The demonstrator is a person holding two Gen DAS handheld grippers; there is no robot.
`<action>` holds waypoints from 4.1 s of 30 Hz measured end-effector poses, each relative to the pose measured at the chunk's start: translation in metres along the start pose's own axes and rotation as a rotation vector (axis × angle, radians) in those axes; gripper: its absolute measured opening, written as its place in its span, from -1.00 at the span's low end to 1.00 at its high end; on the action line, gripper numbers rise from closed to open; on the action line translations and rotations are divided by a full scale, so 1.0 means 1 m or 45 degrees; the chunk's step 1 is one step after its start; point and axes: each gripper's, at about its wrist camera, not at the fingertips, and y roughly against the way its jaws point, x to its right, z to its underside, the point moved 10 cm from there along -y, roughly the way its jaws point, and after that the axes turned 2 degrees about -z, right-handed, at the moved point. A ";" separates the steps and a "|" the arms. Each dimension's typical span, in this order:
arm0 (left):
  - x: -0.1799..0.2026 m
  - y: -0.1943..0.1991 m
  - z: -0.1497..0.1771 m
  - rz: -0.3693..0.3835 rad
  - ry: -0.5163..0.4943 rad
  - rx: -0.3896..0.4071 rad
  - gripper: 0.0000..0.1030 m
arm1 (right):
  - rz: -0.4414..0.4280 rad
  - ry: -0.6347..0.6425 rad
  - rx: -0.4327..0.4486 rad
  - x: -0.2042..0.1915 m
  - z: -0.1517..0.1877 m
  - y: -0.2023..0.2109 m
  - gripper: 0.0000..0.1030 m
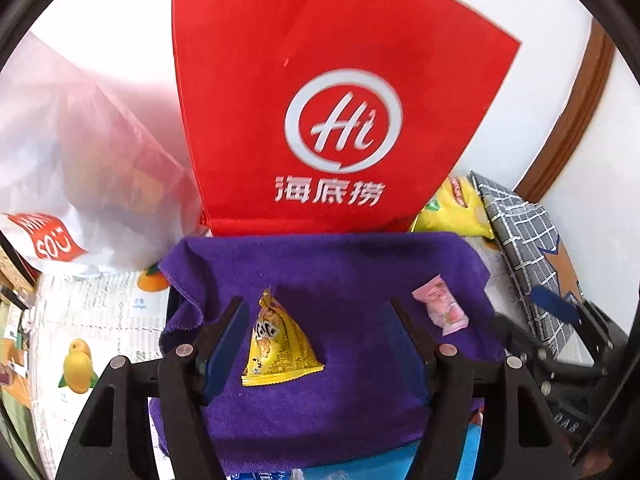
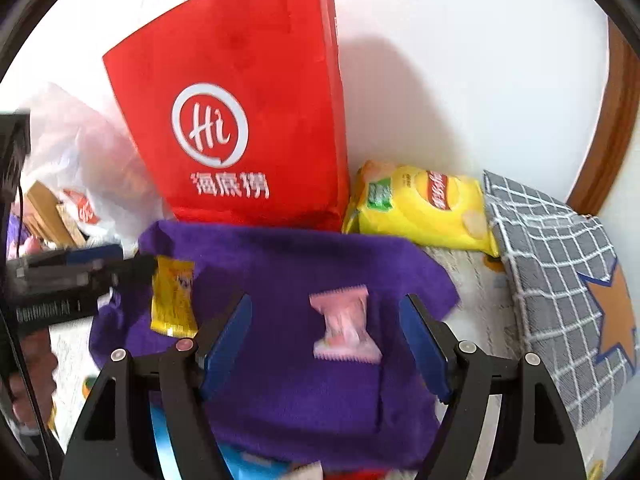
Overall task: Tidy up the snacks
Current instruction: 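Open both tools to release the snacks on the purple towel, then grasp the red-white snack packet with the right tool while the left tool grasps the pink snack bag, then carry both held snack packets onto the purple towel with both tools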
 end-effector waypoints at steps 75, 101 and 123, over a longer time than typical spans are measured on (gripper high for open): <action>-0.063 0.078 0.244 -0.188 0.038 -0.191 0.52 | 0.009 -0.141 -0.018 0.032 0.242 0.125 -0.49; -0.068 0.088 0.242 -0.028 0.180 -0.081 0.02 | -0.007 -0.138 -0.034 0.024 0.243 0.121 -0.48; -0.052 0.147 0.232 0.004 0.170 0.033 0.02 | -0.028 -0.123 0.061 0.013 0.218 0.160 -0.49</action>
